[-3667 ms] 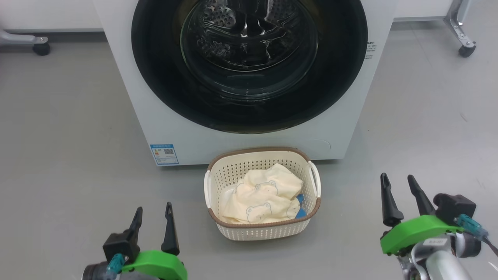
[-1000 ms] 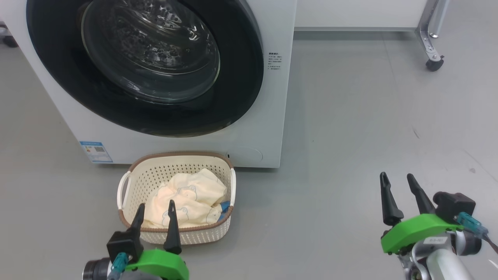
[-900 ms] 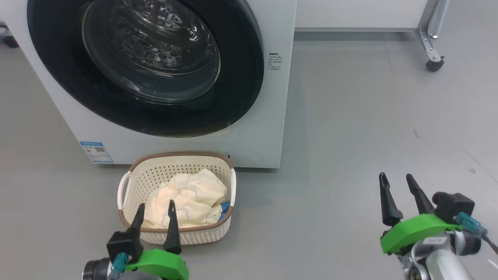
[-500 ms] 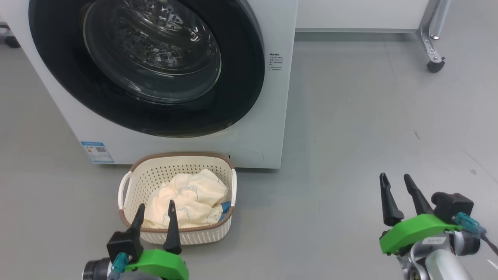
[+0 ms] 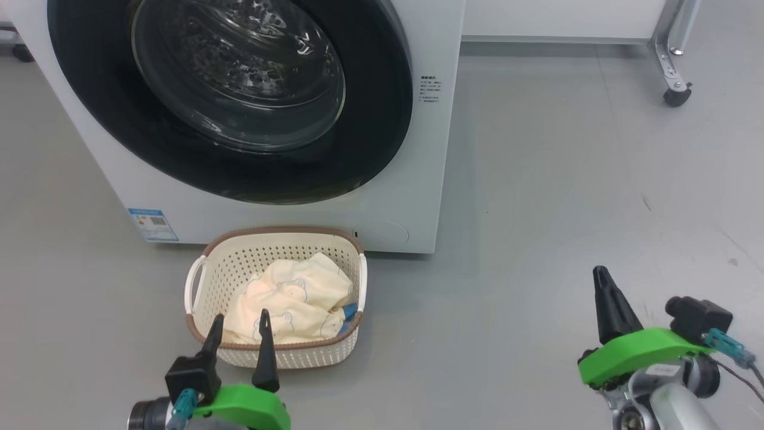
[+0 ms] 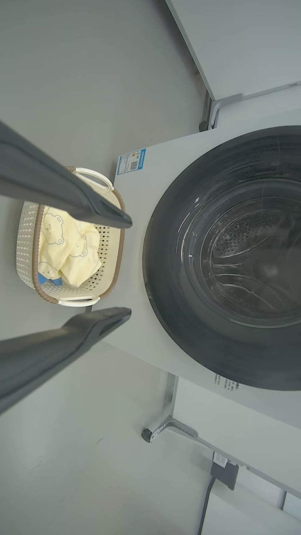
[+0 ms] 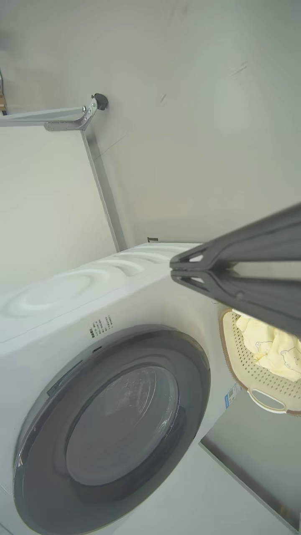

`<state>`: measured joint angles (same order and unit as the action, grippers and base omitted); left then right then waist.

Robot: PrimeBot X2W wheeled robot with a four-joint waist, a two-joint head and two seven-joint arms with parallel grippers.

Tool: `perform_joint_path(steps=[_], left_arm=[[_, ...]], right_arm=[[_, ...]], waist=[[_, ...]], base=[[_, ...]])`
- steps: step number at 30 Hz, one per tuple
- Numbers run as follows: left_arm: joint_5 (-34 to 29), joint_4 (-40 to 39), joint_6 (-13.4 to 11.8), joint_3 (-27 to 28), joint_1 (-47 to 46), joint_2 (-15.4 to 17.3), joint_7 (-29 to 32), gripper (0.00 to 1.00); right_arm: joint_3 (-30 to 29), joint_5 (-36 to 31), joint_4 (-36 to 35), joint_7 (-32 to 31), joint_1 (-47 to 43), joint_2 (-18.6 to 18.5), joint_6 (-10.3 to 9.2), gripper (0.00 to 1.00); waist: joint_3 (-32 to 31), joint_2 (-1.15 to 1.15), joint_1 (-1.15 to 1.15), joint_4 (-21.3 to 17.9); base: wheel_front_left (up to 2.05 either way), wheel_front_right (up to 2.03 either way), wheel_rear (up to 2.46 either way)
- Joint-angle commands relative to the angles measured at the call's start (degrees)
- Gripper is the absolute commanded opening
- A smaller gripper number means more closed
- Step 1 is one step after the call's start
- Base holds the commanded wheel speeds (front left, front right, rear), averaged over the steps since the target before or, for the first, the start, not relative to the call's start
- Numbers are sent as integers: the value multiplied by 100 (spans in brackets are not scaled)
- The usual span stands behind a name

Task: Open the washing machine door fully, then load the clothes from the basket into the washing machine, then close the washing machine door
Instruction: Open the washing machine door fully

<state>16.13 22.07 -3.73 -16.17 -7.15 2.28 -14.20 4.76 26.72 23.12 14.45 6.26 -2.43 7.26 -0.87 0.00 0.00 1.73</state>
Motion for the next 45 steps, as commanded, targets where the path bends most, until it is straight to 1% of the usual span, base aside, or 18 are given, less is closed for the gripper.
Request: perform_joint_path(steps=[1, 8, 9, 13, 17, 20, 25, 28, 34, 45], left_arm=[[-4, -178, -2, 167, -283, 60, -80, 100], [0, -200, 7, 110, -345, 60, -80, 100], [0, -200, 7, 110, -345, 60, -80, 100], [-8, -223, 24, 81, -431, 60, -80, 100], [-13, -257, 23, 51, -515, 60, -80, 100], [-66, -271, 22, 22, -600, 60, -80, 100], [-109, -348, 24, -42, -771, 60, -80, 100], [-180, -358, 16, -123, -886, 60, -80, 100], [-223, -464, -2, -267, -1157, 60, -80, 100], [-18, -656, -85, -632, -1610, 60, -80, 100]], right_arm=[[127, 354, -159, 55, 336, -44, 23, 0], [168, 2452, -5, -33, 646, -44, 23, 0], [168, 2452, -5, -33, 646, -44, 23, 0], [31, 3246, -40, -216, 909, -44, 23, 0], [-110, 3743, -130, -450, 1176, -105, 23, 0], [-135, 3814, -171, -539, 1425, -272, 23, 0], [-115, 4058, -258, -833, 1997, -398, 23, 0], [-48, 3982, -217, -995, 2378, -580, 23, 0], [19, 4071, -119, -1422, 3303, -713, 23, 0], [213, 4352, 142, -2195, 4806, -947, 23, 0]], waist=[[26, 0, 0, 18], [202, 0, 0, 97], [202, 0, 0, 97], [394, 0, 0, 161], [598, 0, 0, 227], [793, 0, 0, 272], [1130, 0, 0, 359], [1344, 0, 0, 427], [1791, 0, 0, 554], [2492, 0, 0, 883]], base=[[0, 0, 0], [0, 0, 0], [0, 0, 0], [0, 0, 0], [0, 0, 0], [0, 0, 0], [0, 0, 0], [0, 0, 0], [0, 0, 0], [0, 0, 0]])
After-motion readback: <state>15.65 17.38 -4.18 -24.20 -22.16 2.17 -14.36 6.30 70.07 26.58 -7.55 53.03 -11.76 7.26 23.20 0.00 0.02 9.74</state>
